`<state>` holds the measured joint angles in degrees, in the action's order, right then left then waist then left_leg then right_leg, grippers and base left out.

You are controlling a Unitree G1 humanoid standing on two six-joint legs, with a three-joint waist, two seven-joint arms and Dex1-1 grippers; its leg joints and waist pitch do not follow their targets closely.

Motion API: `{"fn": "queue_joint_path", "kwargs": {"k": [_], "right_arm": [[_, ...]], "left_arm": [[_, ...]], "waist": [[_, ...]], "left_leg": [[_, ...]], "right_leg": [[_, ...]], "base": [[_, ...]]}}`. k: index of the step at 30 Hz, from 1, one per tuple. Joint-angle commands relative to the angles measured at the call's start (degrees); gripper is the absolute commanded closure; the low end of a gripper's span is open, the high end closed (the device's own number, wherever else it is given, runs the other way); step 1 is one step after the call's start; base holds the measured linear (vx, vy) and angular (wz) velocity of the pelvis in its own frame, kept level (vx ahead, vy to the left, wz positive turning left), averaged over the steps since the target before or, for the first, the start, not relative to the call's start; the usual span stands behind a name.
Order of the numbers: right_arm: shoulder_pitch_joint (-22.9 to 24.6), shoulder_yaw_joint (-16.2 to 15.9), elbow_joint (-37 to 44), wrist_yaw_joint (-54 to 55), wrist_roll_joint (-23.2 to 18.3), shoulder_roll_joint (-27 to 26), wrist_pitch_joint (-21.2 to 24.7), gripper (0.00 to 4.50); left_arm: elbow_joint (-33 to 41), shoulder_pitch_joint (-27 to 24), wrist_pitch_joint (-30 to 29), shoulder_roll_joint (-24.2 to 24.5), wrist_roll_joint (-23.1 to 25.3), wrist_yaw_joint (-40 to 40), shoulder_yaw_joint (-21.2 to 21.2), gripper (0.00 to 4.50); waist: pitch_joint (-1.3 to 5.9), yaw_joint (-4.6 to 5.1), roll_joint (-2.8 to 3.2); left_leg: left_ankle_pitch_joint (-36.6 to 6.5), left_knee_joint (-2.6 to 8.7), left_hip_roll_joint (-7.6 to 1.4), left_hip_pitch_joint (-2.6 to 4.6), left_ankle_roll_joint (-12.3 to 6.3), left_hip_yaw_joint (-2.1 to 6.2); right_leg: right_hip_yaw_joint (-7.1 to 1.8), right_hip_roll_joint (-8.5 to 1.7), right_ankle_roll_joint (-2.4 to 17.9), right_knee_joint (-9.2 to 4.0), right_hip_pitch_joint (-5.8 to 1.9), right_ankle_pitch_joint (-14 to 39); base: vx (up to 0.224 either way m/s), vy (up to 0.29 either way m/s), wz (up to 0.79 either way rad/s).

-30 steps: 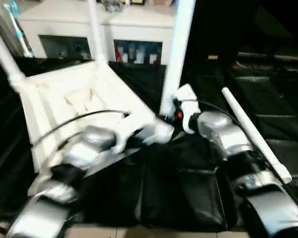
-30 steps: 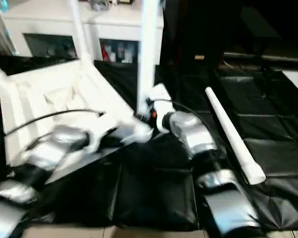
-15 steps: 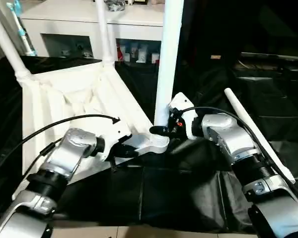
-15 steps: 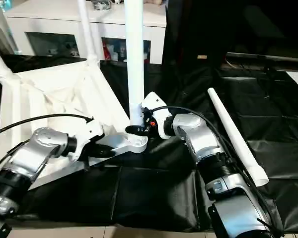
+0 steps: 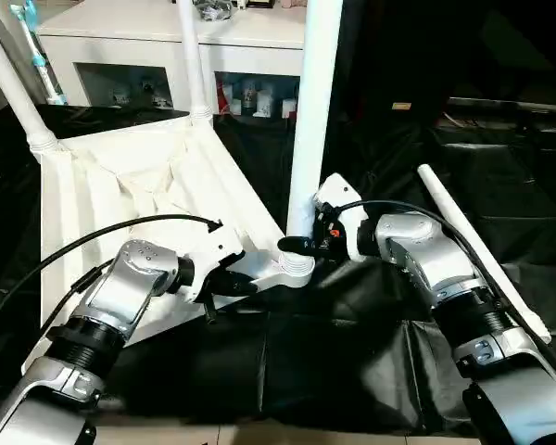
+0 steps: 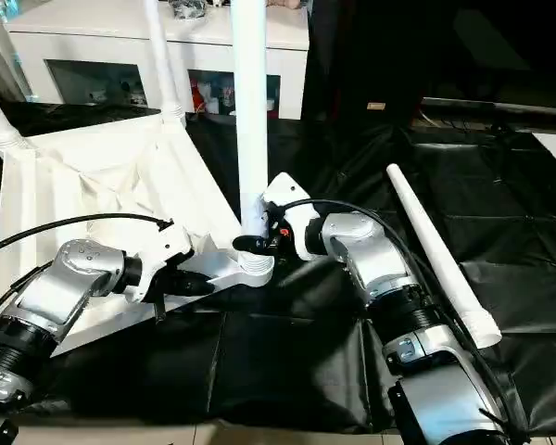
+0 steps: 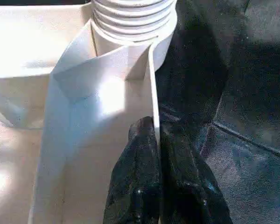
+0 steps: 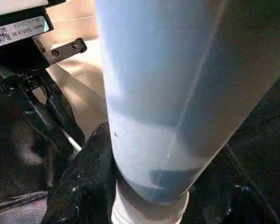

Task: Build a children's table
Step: Rotate leg to tighten

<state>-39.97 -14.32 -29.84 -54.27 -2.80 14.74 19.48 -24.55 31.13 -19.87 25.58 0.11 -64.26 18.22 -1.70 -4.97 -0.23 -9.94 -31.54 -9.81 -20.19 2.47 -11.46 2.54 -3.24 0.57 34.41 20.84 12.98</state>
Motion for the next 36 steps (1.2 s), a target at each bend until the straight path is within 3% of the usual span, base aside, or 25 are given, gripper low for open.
{"fn": "queue_joint_path", "kwargs": {"k": [1, 5, 8, 9, 12, 14, 15, 18, 19, 20, 21, 22, 23, 24, 30, 32, 34, 36], "right_arm": [[3.94, -4.51, -7.76, 4.14, 6.6, 2.06, 3.56, 2.66], [3.8, -2.39, -8.12, 7.69, 5.51, 0.41, 5.49, 2.66], [3.54, -0.57, -9.2, 13.31, 5.55, -1.63, 5.79, 2.66], [3.25, 1.3, -10.14, 18.13, 5.27, -3.37, 5.98, 2.66], [1.83, 9.51, -13.31, 33.24, 1.48, -10.36, 8.41, 2.66], [1.61, 10.19, -13.79, 35.16, 1.18, -11.45, 8.61, 2.66], [1.36, 11.13, -14.58, 37.92, 0.8, -12.87, 8.57, 2.66], [0.64, 13.18, -16.07, 42.32, -0.52, -15.12, 9.25, 2.66], [-0.07, 14.32, -17.07, 45.19, -1.16, -16.51, 9.47, 2.66], [-0.41, 14.74, -17.5, 46.37, -1.35, -17.06, 9.42, 2.66], [-0.54, 14.63, -17.64, 46.67, -1.16, -17.16, 9.18, 2.66], [-1.09, 15.05, -18.38, 48.53, -0.43, -17.83, 8.49, 2.66], [-1.35, 15.71, -18.8, 49.47, -0.35, -18.24, 8.37, 2.66], [-1.69, 16.48, -19.32, 50.44, -0.44, -18.72, 8.29, 2.66], [-2.53, 16.46, -20.28, 51.02, 0.03, -18.96, 7.28, 2.66], [-2.83, 16.75, -20.4, 50.5, -0.38, -18.98, 6.97, 2.1], [-2.99, 16.83, -20.39, 50.25, -0.52, -18.9, 6.88, 1.91], [-3.22, 16.72, -20.13, 50.0, -0.15, -18.64, 6.62, 1.8]], "left_arm": [[5.57, 0.54, 1.42, -1.69, -3.49, -9.4, 4.13, 4.5], [0.85, 2.57, 0.44, -4.37, -0.96, -2.05, 2.71, 4.5], [-3.2, 4.39, 0.14, -7.47, 0.11, 4.41, 1.0, 4.5], [-5.46, 5.51, -0.81, -9.39, 0.55, 7.92, 0.18, 4.5], [-13.24, 9.46, -3.31, -16.3, 1.22, 18.02, -1.85, 4.5], [-14.76, 10.25, -3.11, -17.46, 1.6, 19.73, -1.92, 4.5], [-16.52, 11.22, -2.8, -18.93, 2.17, 21.64, -1.87, 4.5], [-18.43, 12.5, -2.81, -21.28, 2.59, 23.62, -2.06, 4.5], [-19.49, 13.33, -2.65, -22.75, 3.05, 24.69, -2.07, 4.5], [-19.94, 13.69, -2.51, -23.35, 3.31, 25.15, -2.02, 4.5], [-20.02, 13.78, -2.49, -23.53, 3.34, 25.24, -2.02, 4.5], [-20.96, 14.39, -2.32, -24.23, 3.46, 25.81, -2.23, 4.5], [-21.47, 14.67, -2.23, -24.47, 3.45, 26.01, -2.36, 4.5], [-22.21, 14.98, -2.01, -24.71, 3.36, 26.19, -2.4, 4.5], [-23.57, 15.11, -1.16, -24.42, 3.8, 25.74, -2.66, 4.5], [-23.88, 15.16, -0.88, -24.22, 4.01, 25.59, -2.92, 4.5], [-23.98, 15.21, -0.76, -24.11, 4.07, 25.56, -3.0, 4.5], [-24.56, 15.54, -0.16, -23.91, 4.11, 25.43, -3.15, 4.5]], "waist": [[1.96, 0.21, 0.5], [1.82, 0.22, 0.49], [1.42, 0.18, 0.33], [1.38, 0.14, 0.37], [1.38, 0.69, 0.49], [1.4, 0.84, 0.39], [1.5, 0.75, 0.61], [1.66, 0.66, 0.53], [1.68, 0.7, 0.84], [1.66, 0.72, 0.77], [1.75, 0.53, 0.77], [1.77, 0.5, 1.02], [1.81, 0.67, 1.04], [1.84, 0.65, 0.92], [1.75, 0.53, 1.13], [1.68, 0.57, 1.22], [1.62, 0.7, 1.2], [1.82, 0.33, 0.92]], "left_leg": [[-14.67, 3.54, -4.11, 0.82, 1.04, 1.99], [-15.44, 3.6, -4.08, 0.92, 1.16, 1.97], [-19.43, 3.76, -4.09, 1.46, 2.43, 2.14], [-21.18, 3.72, -4.03, 1.79, 2.93, 2.32], [-23.68, 4.04, -4.01, 2.02, 4.62, 2.86], [-24.42, 4.21, -3.91, 1.73, 4.61, 2.98], [-24.33, 4.21, -3.98, 1.79, 4.46, 2.92], [-22.38, 4.11, -3.86, 1.63, 3.94, 2.64], [-21.94, 4.09, -3.86, 1.61, 3.9, 2.53], [-21.57, 4.16, -3.87, 1.51, 3.92, 2.57], [-21.67, 4.05, -3.87, 1.79, 4.01, 2.46], [-21.51, 4.06, -3.88, 1.7, 4.05, 2.55], [-20.97, 4.12, -3.81, 1.36, 4.01, 2.51], [-20.79, 4.06, -3.75, 1.49, 3.86, 2.43], [-20.68, 4.18, -3.77, 1.23, 3.33, 2.48], [-21.84, 4.22, -3.79, 1.34, 3.44, 2.59], [-23.14, 4.31, -3.89, 1.48, 3.61, 2.71], [-21.91, 4.19, -3.94, 1.45, 3.45, 2.52]], "right_leg": [[-3.13, -5.43, 11.88, -4.29, -0.99, 9.26], [-3.15, -5.43, 11.65, -4.53, -0.84, 11.11], [-3.29, -5.67, 10.62, -5.24, -0.31, 17.93], [-3.31, -5.85, 9.78, -5.56, -0.07, 21.69], [-3.28, -5.86, 8.08, -5.87, 0.32, 26.12], [-3.16, -5.78, 7.13, -6.03, 0.24, 25.57], [-3.26, -5.82, 7.08, -6.08, 0.35, 23.93], [-3.41, -5.75, 7.93, -5.84, 0.22, 19.39], [-3.51, -5.67, 8.2, -5.8, 0.24, 17.82], [-3.46, -5.62, 8.32, -5.71, 0.14, 17.14], [-3.47, -5.62, 8.45, -5.71, 0.26, 16.51], [-3.45, -5.68, 8.65, -5.56, 0.13, 15.89], [-3.43, -5.6, 8.74, -5.51, -0.1, 14.67], [-3.42, -5.51, 8.75, -5.45, -0.02, 14.12], [-3.36, -5.64, 8.43, -5.58, -0.28, 14.78], [-3.38, -5.75, 8.03, -5.82, -0.16, 17.3], [-3.41, -5.78, 7.53, -6.01, 0.12, 19.7], [-3.48, -5.9, 7.59, -6.02, 0.02, 17.9]], "base": [[0.0, 0.0, 0.0], [0.0, 0.0, 0.0], [0.0, 0.0, 0.0], [0.0, 0.0, 0.0], [0.0, 0.0, 0.0], [0.0, 0.0, 0.0], [0.0, 0.0, 0.0], [0.0, 0.0, 0.0], [0.0, 0.0, 0.0], [0.0, 0.0, 0.0], [0.0, 0.0, 0.0], [0.0, 0.0, 0.0], [0.0, 0.0, 0.0], [0.0, 0.0, 0.0], [0.0, 0.0, 0.0], [0.0, 0.0, 0.0], [0.0, 0.0, 0.0], [0.0, 0.0, 0.0]]}}
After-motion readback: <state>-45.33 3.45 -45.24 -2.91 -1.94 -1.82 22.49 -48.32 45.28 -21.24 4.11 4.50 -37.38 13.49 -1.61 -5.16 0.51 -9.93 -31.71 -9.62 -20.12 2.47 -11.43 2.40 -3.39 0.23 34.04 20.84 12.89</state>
